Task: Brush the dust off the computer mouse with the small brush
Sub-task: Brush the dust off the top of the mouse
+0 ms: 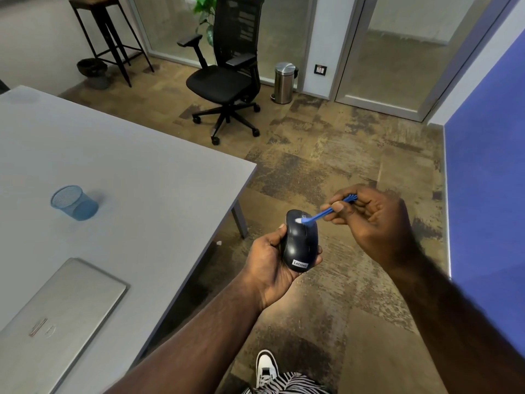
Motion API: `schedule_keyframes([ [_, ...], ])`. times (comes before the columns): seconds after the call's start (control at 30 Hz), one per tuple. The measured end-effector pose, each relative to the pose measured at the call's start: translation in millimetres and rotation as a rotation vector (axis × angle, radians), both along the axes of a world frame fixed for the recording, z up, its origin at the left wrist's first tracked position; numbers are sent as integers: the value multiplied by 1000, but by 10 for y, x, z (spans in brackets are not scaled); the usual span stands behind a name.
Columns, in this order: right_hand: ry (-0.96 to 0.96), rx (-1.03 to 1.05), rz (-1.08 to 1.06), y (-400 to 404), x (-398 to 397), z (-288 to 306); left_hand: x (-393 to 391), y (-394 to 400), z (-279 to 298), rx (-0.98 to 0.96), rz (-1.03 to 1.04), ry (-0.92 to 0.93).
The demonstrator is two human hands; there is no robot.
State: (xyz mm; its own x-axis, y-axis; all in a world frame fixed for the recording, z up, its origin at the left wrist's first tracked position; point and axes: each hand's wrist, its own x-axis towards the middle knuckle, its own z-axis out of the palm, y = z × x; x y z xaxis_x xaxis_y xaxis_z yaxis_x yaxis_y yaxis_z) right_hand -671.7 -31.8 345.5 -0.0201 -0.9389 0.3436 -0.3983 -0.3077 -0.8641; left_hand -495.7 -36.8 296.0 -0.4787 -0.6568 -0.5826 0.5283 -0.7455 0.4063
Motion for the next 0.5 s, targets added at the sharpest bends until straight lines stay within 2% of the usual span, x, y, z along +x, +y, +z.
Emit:
schedule_keyframes([
  [0.13,29,-5,162,89,60,22,-7,9,-13,-31,3,-15],
  [0.33,122,-122,10,79,75,-5,-22,-14,3,-56,10,-10],
  [0.43,185,-100,160,140,98,-2,-23,-12,-31,-37,19,19],
  [0.5,199,-100,169,152,109,-38,-23,-23,-34,-26,25,36],
])
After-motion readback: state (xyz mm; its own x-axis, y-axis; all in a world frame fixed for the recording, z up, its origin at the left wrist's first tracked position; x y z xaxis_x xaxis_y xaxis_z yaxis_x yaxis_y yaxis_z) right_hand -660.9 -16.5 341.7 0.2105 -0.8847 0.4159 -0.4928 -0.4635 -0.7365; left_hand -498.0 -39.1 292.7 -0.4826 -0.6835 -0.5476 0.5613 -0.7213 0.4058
